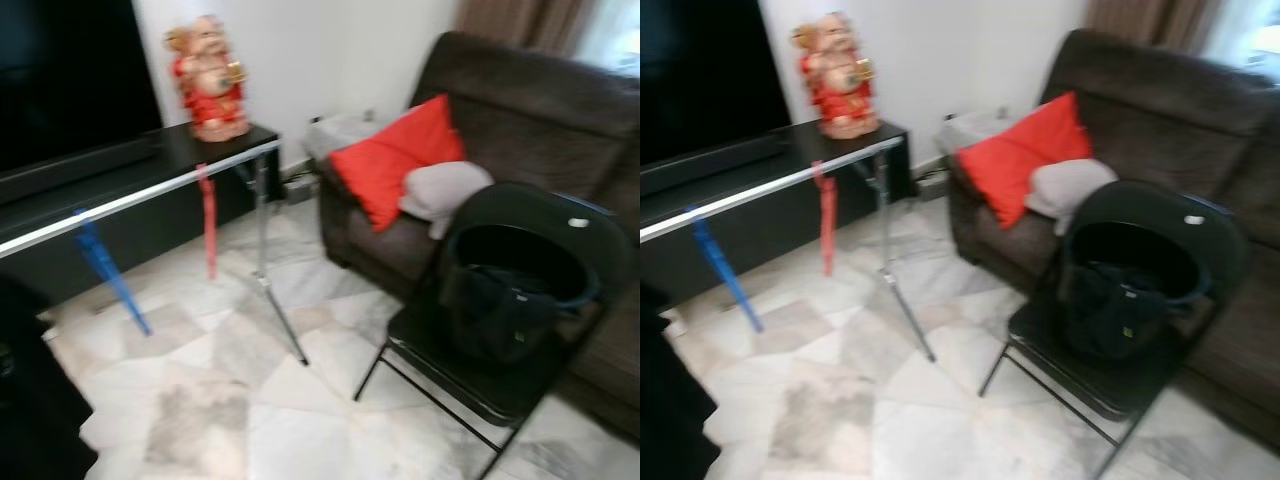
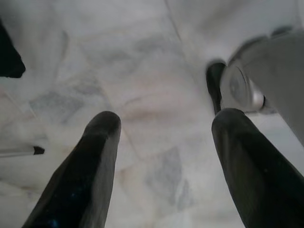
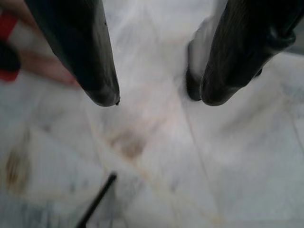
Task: Hang hanger
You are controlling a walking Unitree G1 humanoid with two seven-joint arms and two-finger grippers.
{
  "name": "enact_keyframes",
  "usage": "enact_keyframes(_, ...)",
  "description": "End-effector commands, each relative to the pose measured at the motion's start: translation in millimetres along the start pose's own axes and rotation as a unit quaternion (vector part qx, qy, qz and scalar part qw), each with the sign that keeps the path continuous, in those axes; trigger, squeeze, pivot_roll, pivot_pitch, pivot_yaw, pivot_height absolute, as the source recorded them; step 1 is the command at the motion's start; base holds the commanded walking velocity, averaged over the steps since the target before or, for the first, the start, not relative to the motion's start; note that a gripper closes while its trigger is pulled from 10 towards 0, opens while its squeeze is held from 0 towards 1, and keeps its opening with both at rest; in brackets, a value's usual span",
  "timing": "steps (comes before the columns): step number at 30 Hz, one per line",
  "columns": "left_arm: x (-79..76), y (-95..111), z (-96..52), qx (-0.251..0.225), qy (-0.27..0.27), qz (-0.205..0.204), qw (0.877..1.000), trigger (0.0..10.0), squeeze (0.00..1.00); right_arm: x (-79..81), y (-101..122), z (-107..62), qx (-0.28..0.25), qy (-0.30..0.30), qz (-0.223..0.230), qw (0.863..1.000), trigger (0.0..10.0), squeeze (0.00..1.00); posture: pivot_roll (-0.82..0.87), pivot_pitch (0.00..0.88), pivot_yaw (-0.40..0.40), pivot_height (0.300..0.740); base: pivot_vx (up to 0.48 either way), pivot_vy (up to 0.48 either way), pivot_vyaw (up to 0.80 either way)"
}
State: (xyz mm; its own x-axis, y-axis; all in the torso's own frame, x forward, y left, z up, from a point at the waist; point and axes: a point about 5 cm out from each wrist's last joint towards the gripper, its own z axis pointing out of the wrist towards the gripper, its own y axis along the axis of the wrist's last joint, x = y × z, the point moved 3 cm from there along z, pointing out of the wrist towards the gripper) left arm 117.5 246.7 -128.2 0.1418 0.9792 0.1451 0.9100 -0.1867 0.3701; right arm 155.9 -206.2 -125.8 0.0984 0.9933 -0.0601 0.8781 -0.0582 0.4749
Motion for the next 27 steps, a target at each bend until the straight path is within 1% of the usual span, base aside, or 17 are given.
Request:
enact_keyframes(1, -0.9, 0.4, 0.2, -0.001, 0.000, -0.011, 1.000, 10.0, 0.00, -4.2, 2.6, 0.1, -0.002, -0.005, -0.001, 1.000, 10.0, 0.00, 0.07, 0.000, 0.018, 0.740, 0.000, 0.000, -0.79)
enact_keyframes(3, -0.8, 0.3, 0.2, -0.001, 0.001, -0.011, 1.000, 10.0, 0.00, -4.6, 2.3, 0.0, -0.003, -0.005, 0.001, 1.000, 10.0, 0.00, 0.07, 0.000, 0.018, 0.740, 0.000, 0.000, -0.77)
enact_keyframes(13, -0.3, -0.5, 0.2, 0.002, 0.002, -0.013, 1.000, 10.0, 0.00, -4.4, 4.3, 0.0, -0.011, -0.005, 0.009, 1.000, 10.0, 0.00, 0.07, 0.000, 0.019, 0.740, 0.000, 0.000, 0.00)
enact_keyframes(27, -0.9, -0.8, 0.2, 0.002, 0.000, -0.017, 1.000, 10.0, 0.00, 1.3, 8.7, 0.8, -0.018, -0.001, 0.007, 1.000, 10.0, 0.00, 0.07, 0.000, 0.019, 0.740, 0.018, 0.000, 0.00)
